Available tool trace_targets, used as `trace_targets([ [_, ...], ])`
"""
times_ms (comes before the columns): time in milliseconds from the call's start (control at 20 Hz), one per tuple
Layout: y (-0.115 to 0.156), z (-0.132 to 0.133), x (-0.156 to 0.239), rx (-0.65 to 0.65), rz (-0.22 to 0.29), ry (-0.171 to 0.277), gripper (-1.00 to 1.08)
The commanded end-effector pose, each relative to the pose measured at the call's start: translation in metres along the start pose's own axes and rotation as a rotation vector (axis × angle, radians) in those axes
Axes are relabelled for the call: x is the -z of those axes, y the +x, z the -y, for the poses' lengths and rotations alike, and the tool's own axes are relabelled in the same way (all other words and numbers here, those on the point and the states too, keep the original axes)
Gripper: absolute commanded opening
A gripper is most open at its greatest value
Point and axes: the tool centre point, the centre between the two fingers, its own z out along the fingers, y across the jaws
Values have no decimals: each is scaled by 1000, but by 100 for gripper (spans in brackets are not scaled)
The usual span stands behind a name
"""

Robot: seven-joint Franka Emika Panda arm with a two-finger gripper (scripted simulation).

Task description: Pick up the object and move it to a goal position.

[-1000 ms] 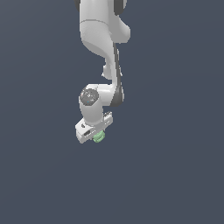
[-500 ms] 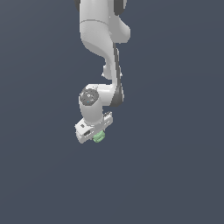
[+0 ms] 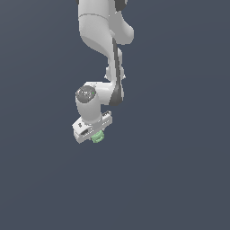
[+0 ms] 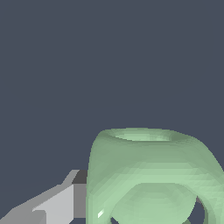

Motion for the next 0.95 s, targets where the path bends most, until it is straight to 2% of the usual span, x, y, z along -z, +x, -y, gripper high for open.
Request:
trace_targets([
  [0,-14,-6,10,-1,0,-1,-100],
  [500,-86,-32,60,-1,0,0,-100],
  [900,-107,-40,75,-1,0,0,-100],
])
